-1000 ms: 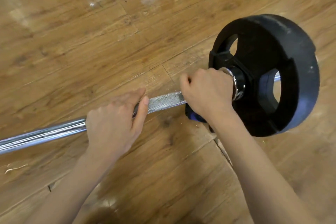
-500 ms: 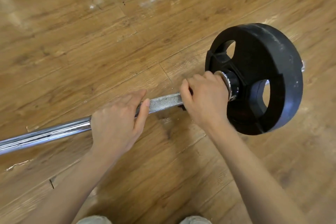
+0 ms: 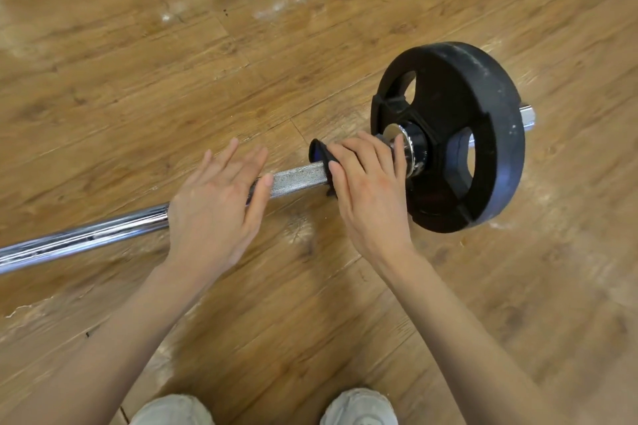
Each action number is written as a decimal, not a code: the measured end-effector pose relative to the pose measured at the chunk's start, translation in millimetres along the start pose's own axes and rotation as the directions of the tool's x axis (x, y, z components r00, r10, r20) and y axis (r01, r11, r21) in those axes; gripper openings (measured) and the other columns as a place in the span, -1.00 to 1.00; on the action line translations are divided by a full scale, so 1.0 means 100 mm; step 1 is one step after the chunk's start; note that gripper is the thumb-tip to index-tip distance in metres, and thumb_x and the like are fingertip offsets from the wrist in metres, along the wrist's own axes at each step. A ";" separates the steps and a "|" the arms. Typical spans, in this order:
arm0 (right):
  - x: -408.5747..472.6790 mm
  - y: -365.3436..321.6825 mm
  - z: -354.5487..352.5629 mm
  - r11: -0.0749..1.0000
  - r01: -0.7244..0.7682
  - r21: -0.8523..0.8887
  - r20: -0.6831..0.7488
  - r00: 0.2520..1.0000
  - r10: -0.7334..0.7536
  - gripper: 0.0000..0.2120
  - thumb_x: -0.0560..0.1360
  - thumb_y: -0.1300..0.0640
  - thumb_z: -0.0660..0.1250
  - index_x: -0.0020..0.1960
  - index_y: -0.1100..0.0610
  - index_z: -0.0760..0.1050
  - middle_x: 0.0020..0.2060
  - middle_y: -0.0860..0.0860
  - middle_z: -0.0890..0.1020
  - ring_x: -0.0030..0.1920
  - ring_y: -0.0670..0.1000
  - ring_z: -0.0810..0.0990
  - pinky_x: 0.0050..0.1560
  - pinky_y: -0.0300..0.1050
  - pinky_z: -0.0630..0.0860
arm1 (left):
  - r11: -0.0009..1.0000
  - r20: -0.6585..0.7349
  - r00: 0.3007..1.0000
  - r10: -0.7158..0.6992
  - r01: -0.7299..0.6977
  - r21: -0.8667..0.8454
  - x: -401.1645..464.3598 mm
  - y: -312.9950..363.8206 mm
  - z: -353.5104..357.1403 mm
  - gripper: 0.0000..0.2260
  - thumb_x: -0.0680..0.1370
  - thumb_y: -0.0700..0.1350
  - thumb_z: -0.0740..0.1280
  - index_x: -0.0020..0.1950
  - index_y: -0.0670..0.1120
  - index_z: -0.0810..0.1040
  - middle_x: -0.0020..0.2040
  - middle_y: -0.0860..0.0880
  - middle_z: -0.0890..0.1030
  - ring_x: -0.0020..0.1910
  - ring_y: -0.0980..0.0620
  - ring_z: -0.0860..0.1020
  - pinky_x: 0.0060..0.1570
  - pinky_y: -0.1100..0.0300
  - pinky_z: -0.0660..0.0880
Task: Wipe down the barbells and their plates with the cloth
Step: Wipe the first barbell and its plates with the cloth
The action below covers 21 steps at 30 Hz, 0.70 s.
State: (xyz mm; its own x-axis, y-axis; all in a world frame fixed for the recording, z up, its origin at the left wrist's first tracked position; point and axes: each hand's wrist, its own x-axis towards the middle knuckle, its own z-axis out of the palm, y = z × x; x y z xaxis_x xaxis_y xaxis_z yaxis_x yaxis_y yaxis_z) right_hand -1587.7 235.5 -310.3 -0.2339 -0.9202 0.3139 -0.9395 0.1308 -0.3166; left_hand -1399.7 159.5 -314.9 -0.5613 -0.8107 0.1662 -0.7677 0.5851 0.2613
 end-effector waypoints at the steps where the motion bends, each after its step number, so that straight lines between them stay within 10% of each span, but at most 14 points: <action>1: 0.00 0.00 -0.02 0.999 -0.019 0.029 0.012 1.000 0.019 -0.59 0.71 0.05 0.05 0.40 0.19 0.49 0.32 0.10 0.55 0.44 0.12 0.41 0.57 0.23 0.08 | 1.000 0.014 1.000 0.009 -0.009 -0.003 0.00 0.00 -0.02 -0.45 0.71 0.14 -0.08 0.47 -0.13 0.47 0.41 -0.05 0.53 0.53 -0.06 0.32 0.52 0.01 0.14; 8: -0.22 0.04 -0.26 0.881 -0.299 0.368 -0.084 0.932 0.351 -0.70 0.67 0.23 0.20 0.38 0.21 0.45 0.30 0.09 0.52 0.33 0.02 0.44 0.37 0.01 0.39 | 0.993 0.017 0.998 0.065 -0.063 -0.095 0.05 0.13 -0.16 -0.43 0.69 0.16 -0.02 0.57 -0.17 0.30 0.57 -0.16 0.29 0.60 -0.13 0.16 0.57 0.03 -0.09; 14: -0.15 0.04 -0.49 0.872 -0.466 0.151 -0.014 0.881 0.473 -0.82 0.66 0.19 0.24 0.17 0.17 0.58 0.02 0.06 0.65 0.03 0.07 0.62 0.07 0.17 0.57 | 0.990 0.139 0.990 0.007 0.013 -0.139 0.24 0.49 -0.13 -0.49 0.68 0.20 0.00 0.21 -0.06 0.64 -0.08 -0.12 0.70 0.03 -0.13 0.63 0.47 0.00 0.20; 21: -0.17 -0.10 -0.69 0.866 -0.501 -0.010 0.104 0.860 0.499 -0.82 0.66 0.11 0.23 0.08 0.05 0.62 -0.02 -0.04 0.65 -0.03 0.05 0.63 -0.02 0.16 0.58 | 0.937 0.193 0.975 -0.107 0.164 -0.310 0.43 0.66 -0.14 -0.70 0.65 0.20 0.22 0.11 0.08 0.67 -0.11 0.00 0.67 -0.02 -0.14 0.63 -0.29 0.09 0.34</action>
State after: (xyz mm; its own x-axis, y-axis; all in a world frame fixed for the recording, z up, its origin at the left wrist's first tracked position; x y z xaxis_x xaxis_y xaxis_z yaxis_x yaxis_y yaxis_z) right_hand -1592.0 275.0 -250.4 -0.6439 -0.7649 0.0187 -0.6987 0.5778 -0.4219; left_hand -1470.5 163.0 -276.8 -0.5252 -0.8495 -0.0496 -0.7153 0.4091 0.5665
